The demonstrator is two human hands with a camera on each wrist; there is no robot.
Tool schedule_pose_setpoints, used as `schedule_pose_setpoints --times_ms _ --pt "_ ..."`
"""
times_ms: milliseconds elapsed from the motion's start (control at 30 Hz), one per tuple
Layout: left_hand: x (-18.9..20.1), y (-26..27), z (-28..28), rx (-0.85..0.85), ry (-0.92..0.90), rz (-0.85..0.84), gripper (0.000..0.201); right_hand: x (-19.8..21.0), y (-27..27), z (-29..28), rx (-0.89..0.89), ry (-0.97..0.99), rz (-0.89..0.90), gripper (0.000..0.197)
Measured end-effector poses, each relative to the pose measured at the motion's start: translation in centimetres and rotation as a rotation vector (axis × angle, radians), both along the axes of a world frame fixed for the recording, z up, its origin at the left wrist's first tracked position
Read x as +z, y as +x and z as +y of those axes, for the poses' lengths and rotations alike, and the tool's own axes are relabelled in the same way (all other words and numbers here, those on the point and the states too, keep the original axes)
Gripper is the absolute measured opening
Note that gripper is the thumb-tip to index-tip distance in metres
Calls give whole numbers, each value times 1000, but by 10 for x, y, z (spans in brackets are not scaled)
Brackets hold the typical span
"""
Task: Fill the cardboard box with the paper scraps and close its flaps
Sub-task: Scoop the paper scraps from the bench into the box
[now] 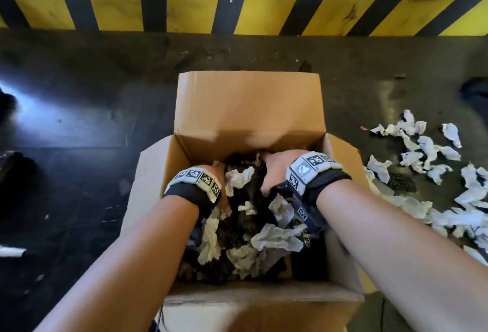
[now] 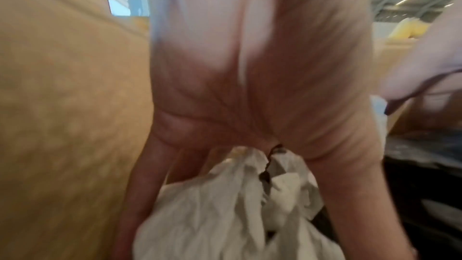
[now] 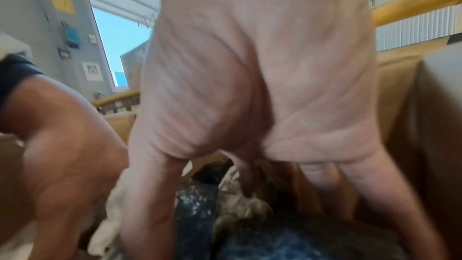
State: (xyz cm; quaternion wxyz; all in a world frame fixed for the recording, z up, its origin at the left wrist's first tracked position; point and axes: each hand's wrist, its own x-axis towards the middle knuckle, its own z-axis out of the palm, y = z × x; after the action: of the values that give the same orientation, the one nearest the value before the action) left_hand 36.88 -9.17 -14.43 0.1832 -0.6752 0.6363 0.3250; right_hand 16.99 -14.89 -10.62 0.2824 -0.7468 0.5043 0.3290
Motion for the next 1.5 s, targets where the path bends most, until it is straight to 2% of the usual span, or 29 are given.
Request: schedule_pose_setpoints --times_ms 67,100,167,200,267,300,333,367,400,433,467,567,600,667,767,867,967,1033,1100,1133,1200,1233,1266,1300,1333,1366,1433,1500 --pt "21 -5 4 2 77 -40 78 -9 10 5 37 5 -45 100" --pt "24 -7 9 18 174 -58 66 -20 15 10 70 7 -30 102" --pt "18 -11 18 46 255 -90 42 -39 17 26 134 -10 78 103" --pt "5 -8 22 56 254 -103 45 -51 15 29 153 3 145 101" --pt "-21 -4 28 58 189 -134 95 -67 9 24 140 21 117 90" --pt "-26 -4 29 80 156 -125 108 -63 7 23 142 27 104 90" --pt "-31 -3 27 125 103 -94 106 -52 5 23 132 44 81 86" --pt "-30 -3 22 117 97 -94 90 -45 6 20 134 45 64 72" --pt "-32 -2 12 88 58 -95 73 -39 5 14 128 33 58 50" --pt "-25 -1 3 55 2 -94 62 -26 6 13 133 12 42 33" --pt "-11 -1 -6 16 -35 -84 56 -13 7 13 135 -18 14 30" --pt "33 -10 -20 -1 18 -141 34 12 17 4 119 -36 -29 56" --pt "44 -15 -16 -8 32 -161 27 17 19 4 128 -13 -25 55" --pt "57 -25 -5 -3 56 -127 30 14 20 10 142 6 -6 43" --pt "42 -28 20 79 122 -62 26 -11 12 27 198 -17 70 32" --pt "9 -27 35 102 135 -85 49 -18 12 31 198 24 111 29" --pt "-1 -13 24 61 68 -95 58 -2 11 15 113 10 31 21" --pt "3 -8 7 42 41 -106 72 2 11 5 54 -74 -65 28" --pt "15 -12 -3 114 -41 -95 74 -7 16 4 1 -100 -196 46" --pt "10 -16 -3 148 -64 -70 73 -15 19 7 -1 -73 -240 48" --pt "-31 -15 -4 122 7 -59 80 -32 21 15 54 -19 -231 46" --pt "-75 -6 -8 98 29 -98 88 -41 20 19 75 6 -186 49" --pt "-125 2 -11 73 53 -115 88 -44 21 22 81 24 -128 54" --pt "-158 10 -14 78 84 -77 86 -48 21 23 89 36 -101 55" --pt "-171 15 -19 79 116 -27 78 -47 21 23 92 41 -86 53" --pt "-149 13 -19 66 157 -43 71 -44 21 21 88 39 -92 50" --pt "-67 0 -12 -9 137 -88 67 -27 17 19 55 15 -109 47" --pt "-35 -2 -22 11 122 -71 72 0 4 17 12 -44 -205 48"
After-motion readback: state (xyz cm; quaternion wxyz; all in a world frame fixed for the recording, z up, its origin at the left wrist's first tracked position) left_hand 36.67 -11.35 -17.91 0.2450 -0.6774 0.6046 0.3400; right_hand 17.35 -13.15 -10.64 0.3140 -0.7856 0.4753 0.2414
